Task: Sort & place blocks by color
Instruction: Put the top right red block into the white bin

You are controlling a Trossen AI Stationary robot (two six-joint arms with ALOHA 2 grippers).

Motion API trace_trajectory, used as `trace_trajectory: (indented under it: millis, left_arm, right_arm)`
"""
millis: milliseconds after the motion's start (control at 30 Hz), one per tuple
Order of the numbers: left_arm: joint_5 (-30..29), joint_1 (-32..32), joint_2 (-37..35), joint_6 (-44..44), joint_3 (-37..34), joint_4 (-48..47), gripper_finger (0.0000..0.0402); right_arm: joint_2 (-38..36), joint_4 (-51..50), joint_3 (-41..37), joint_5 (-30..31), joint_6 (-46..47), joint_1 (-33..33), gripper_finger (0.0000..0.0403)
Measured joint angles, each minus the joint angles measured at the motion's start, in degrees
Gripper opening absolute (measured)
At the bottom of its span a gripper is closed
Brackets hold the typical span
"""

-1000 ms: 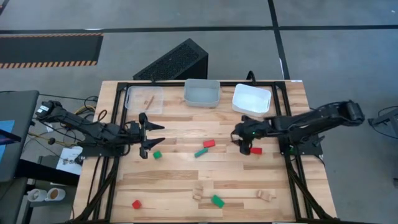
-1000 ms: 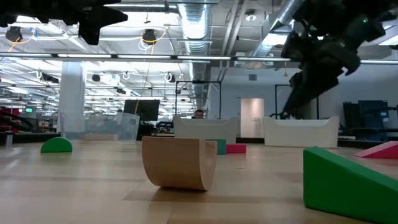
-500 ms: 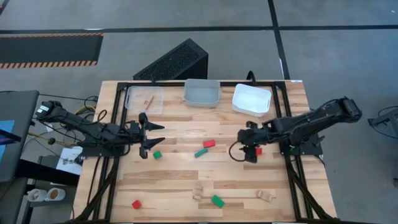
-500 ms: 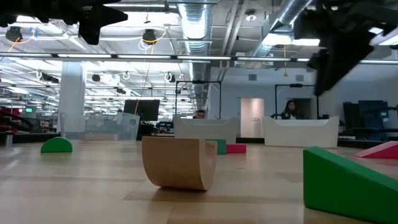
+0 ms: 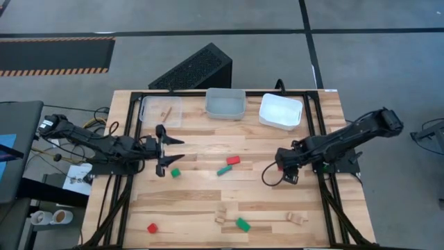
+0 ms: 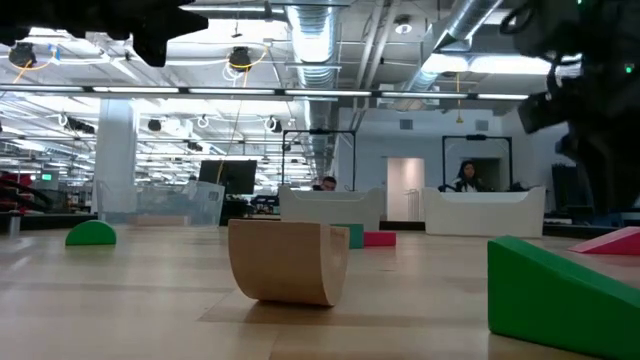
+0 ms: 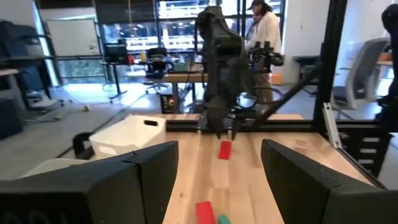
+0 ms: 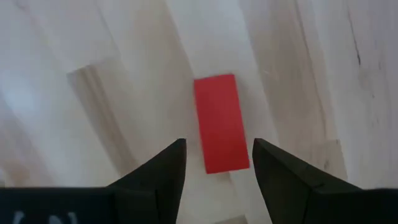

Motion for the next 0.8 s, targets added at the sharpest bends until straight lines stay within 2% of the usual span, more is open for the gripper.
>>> trace_trajectory:
  millis: [300, 467, 633, 800]
  left_arm:
    - [0.62, -0.01, 0.00, -4.78, 0.00, -1.85, 0.0219]
    - [1.53, -0.04, 0.02, -4.97, 0.00, -2.17, 0.0219]
    - [1.53, -0.04, 0.00, -5.22, 0.00, -2.12, 0.0219]
    - [1.53, -0.04, 0.00, -5.53, 0.00, -2.09, 0.0219]
  right_arm:
    - [0.17, 7.24, -7.37, -1.45, -1.25, -1.28, 0.0221]
    - [0.02, 11.36, -9.88, -1.36, 0.21, -1.61, 0.0213]
    - [0.00, 12.17, -10.12, -0.25, 0.14, -1.63, 0.0177]
    - [-0.09, 13.04, -10.12, -0.10, -1.19, -1.63, 0.0099]
